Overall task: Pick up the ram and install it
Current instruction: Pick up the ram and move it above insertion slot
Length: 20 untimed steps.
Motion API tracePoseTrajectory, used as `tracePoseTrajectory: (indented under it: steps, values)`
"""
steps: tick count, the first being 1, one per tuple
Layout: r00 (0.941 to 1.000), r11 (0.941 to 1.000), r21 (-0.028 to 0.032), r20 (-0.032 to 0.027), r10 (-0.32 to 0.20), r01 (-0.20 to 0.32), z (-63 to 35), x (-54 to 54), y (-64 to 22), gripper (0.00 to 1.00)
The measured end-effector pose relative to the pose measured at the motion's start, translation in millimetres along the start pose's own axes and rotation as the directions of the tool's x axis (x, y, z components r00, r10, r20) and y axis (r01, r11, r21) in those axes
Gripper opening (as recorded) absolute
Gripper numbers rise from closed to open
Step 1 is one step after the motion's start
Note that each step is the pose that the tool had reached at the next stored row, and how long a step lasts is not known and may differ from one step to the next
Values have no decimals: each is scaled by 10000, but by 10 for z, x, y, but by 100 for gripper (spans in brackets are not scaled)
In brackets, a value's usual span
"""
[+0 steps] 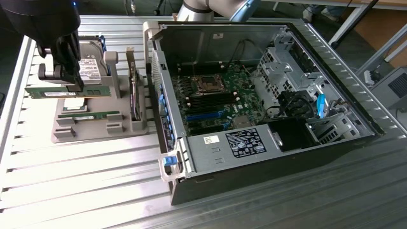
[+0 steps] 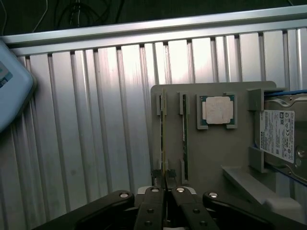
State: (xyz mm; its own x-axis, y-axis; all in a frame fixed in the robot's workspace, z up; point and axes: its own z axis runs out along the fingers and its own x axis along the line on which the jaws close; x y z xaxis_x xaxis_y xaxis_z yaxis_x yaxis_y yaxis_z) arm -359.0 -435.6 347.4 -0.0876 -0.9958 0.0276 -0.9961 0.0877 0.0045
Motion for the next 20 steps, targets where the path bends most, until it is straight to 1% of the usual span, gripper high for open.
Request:
tracePoseTrajectory:
  steps: [15,20]
  values:
    - [10000,10000,-1,-1,0,0,-62,2,0,11]
    - [10000,10000,0,0,0,0,-99,3,0,11]
